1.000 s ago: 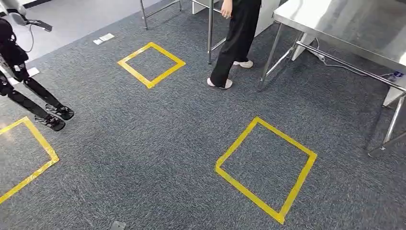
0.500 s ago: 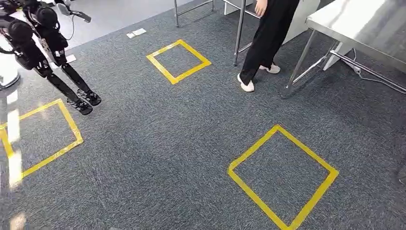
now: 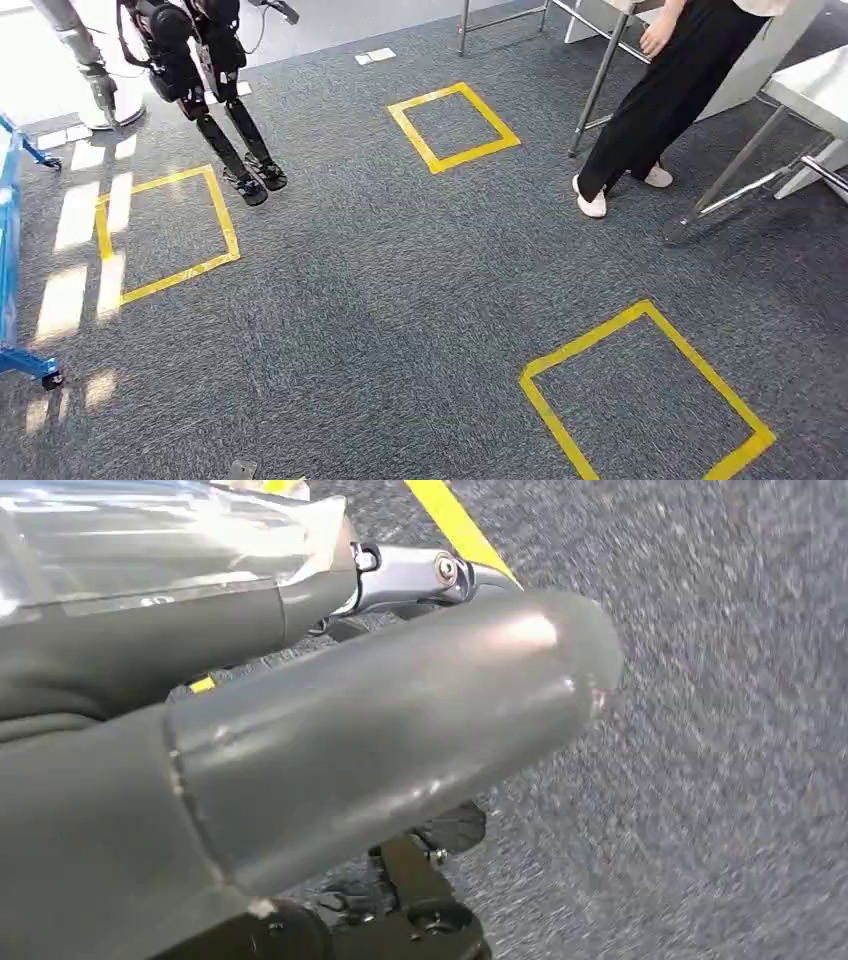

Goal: Take the parts from the cabinet and place them on the table.

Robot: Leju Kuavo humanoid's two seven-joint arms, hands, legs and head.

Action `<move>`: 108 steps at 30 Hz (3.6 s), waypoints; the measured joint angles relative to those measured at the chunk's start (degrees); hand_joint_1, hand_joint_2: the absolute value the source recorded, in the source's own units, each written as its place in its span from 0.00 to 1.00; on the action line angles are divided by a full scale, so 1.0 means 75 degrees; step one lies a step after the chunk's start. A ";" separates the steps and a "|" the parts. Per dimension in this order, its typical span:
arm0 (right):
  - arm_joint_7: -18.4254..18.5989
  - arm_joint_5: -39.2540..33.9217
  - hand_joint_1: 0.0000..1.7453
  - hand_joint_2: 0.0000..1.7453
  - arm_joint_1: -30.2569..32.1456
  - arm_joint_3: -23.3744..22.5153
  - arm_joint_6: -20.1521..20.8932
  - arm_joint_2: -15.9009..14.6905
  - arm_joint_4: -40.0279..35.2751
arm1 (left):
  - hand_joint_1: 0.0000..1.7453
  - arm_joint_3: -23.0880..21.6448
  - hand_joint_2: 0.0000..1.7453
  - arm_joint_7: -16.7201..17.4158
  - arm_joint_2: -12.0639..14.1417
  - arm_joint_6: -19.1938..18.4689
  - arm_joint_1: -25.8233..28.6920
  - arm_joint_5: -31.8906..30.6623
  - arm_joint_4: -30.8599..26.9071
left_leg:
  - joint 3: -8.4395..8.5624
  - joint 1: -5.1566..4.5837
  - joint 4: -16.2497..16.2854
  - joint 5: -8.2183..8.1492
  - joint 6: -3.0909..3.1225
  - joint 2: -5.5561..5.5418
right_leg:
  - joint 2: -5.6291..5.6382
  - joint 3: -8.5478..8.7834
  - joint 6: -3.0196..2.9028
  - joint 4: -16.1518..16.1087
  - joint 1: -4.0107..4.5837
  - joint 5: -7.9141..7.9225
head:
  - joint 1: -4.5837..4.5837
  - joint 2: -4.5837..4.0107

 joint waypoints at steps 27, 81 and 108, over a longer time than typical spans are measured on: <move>0.0044 0.0006 0.00 0.00 0.0107 0.0128 -0.0026 0.0023 0.0012 | 0.00 -0.0003 0.00 -0.0006 -0.0140 0.0015 0.0069 0.0026 0.0000 | 0.0029 -0.0001 -0.0031 -0.0063 0.0032 0.0413 | -0.0271 -0.0915 -0.0266 0.2031 0.0091 -0.0934 | 0.0018 0.0000; -0.0073 0.0009 0.00 0.00 0.0072 0.0458 0.0093 0.0105 0.0015 | 0.00 -0.0009 0.00 0.0154 -0.0166 -0.0082 -0.0055 0.0052 0.0017 | 0.0072 -0.0162 0.0051 -0.0238 -0.0129 0.1118 | -0.1243 0.0122 -0.0402 -0.0362 0.0189 0.0141 | -0.0131 0.0000; -0.0044 0.0006 0.00 0.00 0.0104 0.0484 0.0131 0.0102 0.0032 | 0.00 -0.0017 0.00 0.0166 -0.0198 -0.0093 -0.0052 0.0061 0.0020 | 0.0077 -0.0111 0.0219 -0.0213 -0.0086 0.1253 | -0.0950 0.0051 -0.0522 -0.0224 0.0129 0.0134 | -0.0163 0.0000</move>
